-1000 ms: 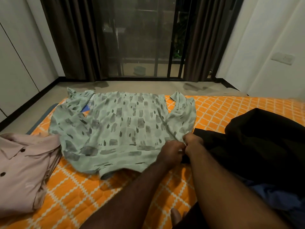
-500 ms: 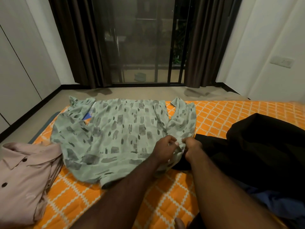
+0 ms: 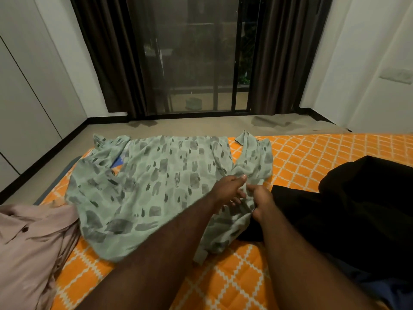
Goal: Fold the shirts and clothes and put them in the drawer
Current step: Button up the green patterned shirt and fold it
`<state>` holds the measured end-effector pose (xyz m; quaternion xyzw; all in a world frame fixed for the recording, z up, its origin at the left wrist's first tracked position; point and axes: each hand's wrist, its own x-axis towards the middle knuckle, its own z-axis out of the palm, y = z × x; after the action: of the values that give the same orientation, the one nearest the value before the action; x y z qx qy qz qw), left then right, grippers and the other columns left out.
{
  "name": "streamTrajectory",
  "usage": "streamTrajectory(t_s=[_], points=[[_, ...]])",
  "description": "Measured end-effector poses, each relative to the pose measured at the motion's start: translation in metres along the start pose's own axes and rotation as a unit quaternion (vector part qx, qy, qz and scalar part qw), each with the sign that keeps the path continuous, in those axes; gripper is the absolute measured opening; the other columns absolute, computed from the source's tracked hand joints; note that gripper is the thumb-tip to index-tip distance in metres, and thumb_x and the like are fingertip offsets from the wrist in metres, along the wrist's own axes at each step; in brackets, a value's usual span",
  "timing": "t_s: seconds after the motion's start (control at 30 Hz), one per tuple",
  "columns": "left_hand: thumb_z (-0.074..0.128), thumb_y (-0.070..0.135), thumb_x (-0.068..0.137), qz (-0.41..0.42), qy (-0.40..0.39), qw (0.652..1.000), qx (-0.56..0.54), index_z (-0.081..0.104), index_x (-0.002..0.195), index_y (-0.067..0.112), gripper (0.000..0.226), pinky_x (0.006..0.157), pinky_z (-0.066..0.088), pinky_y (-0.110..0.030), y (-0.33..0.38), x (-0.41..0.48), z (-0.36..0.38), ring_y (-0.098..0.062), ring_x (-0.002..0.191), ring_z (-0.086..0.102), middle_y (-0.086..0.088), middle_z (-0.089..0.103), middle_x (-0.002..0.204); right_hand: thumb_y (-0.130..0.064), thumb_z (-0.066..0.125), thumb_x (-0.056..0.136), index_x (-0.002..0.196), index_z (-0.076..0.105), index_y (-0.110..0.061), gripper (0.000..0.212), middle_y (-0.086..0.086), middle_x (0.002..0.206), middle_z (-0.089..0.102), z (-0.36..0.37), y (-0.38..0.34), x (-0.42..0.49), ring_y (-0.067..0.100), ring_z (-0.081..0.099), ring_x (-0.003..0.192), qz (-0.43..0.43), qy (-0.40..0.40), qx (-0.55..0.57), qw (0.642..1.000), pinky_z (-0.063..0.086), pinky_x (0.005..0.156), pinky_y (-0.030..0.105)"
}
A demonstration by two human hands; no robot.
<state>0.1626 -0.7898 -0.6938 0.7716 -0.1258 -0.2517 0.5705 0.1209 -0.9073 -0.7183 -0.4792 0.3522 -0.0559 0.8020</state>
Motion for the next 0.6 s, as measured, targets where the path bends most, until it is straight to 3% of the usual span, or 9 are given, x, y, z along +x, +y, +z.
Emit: streamTrajectory(t_s=[0.07,0.13,0.2,0.27,0.33,0.4,0.47,0.53,0.6], points=[[0.05,0.062,0.097,0.028,0.119,0.989,0.084,0.067,0.089,0.011,0.055,0.073,0.062,-0.043,0.002,0.013,-0.004,-0.026,0.068,0.071,-0.009,0.074,0.081,-0.004,0.051,0.1,0.128,0.062,-0.009,0.031,0.023,0.109,0.072,0.002,0.003,0.009,0.038,0.072,0.088,-0.032,0.012,0.025,0.999,0.061,0.077,0.058],[0.049,0.066,0.094,0.058,0.208,0.962,0.169,0.065,0.083,0.01,0.059,0.076,0.06,-0.045,0.006,0.029,-0.012,-0.027,0.074,0.071,-0.009,0.071,0.078,-0.006,0.048,0.103,0.136,0.06,-0.016,0.037,0.018,0.118,0.07,0.011,0.005,0.014,0.037,0.07,0.101,-0.074,0.006,0.008,0.997,0.06,0.087,0.054],[0.057,0.071,0.088,0.072,0.198,0.955,0.206,0.061,0.085,0.013,0.059,0.078,0.056,-0.042,0.022,0.042,-0.02,-0.025,0.08,0.068,-0.007,0.069,0.082,-0.005,0.045,0.103,0.135,0.061,-0.017,0.037,0.012,0.126,0.067,0.02,0.004,0.014,0.033,0.065,0.112,-0.144,0.005,-0.094,0.985,0.055,0.096,0.044],[0.065,0.077,0.077,0.062,0.133,0.959,0.241,0.06,0.097,0.016,0.065,0.083,0.054,-0.042,0.043,0.057,-0.021,-0.024,0.092,0.066,-0.006,0.068,0.098,-0.002,0.044,0.101,0.13,0.064,-0.01,0.037,0.013,0.126,0.066,0.027,0.006,0.009,0.032,0.062,0.117,-0.208,0.005,-0.241,0.948,0.046,0.087,0.031],[0.073,0.08,0.065,0.03,0.081,0.947,0.309,0.054,0.13,0.018,0.092,0.097,0.051,-0.045,0.061,0.07,-0.016,-0.028,0.117,0.059,-0.008,0.061,0.127,-0.006,0.048,0.096,0.133,0.06,0.001,0.04,0.016,0.128,0.064,0.03,0.011,0.009,0.025,0.06,0.12,-0.275,-0.054,-0.36,0.89,0.041,0.085,0.02],[0.083,0.069,0.063,0.012,0.085,0.91,0.406,0.038,0.146,0.019,0.107,0.104,0.047,-0.047,0.066,0.085,-0.008,-0.033,0.13,0.051,-0.011,0.051,0.142,-0.009,0.052,0.099,0.132,0.055,0.005,0.036,0.01,0.123,0.064,0.031,0.022,0.016,0.005,0.061,0.107,-0.359,-0.09,-0.444,0.816,0.04,0.085,0.006],[0.08,0.043,0.081,0.03,0.138,0.843,0.519,0.039,0.143,0.018,0.079,0.099,0.046,-0.045,0.062,0.094,-0.008,-0.033,0.127,0.053,-0.01,0.052,0.138,-0.013,0.054,0.105,0.129,0.054,-0.007,0.024,0.001,0.108,0.062,0.036,0.03,0.015,-0.006,0.063,0.09,-0.334,-0.103,-0.497,0.794,0.046,0.079,0.009],[0.062,0.022,0.095,0.052,0.184,0.795,0.576,0.049,0.136,0.017,0.044,0.092,0.048,-0.041,0.057,0.096,-0.017,-0.029,0.12,0.059,-0.008,0.058,0.132,-0.021,0.055,0.106,0.132,0.057,-0.013,0.028,0.008,0.119,0.062,0.041,0.029,0.011,0.014,0.064,0.107,-0.315,-0.14,-0.523,0.78,0.048,0.089,0.025],[0.057,0.021,0.097,0.041,0.203,0.786,0.583,0.058,0.13,0.016,0.033,0.084,0.05,-0.037,0.051,0.098,-0.038,-0.028,0.115,0.062,-0.007,0.062,0.127,-0.012,0.053,0.105,0.143,0.049,-0.004,0.039,0.017,0.137,0.055,0.046,0.029,0.006,0.031,0.055,0.126,-0.318,-0.187,-0.586,0.722,0.04,0.1,0.03]])
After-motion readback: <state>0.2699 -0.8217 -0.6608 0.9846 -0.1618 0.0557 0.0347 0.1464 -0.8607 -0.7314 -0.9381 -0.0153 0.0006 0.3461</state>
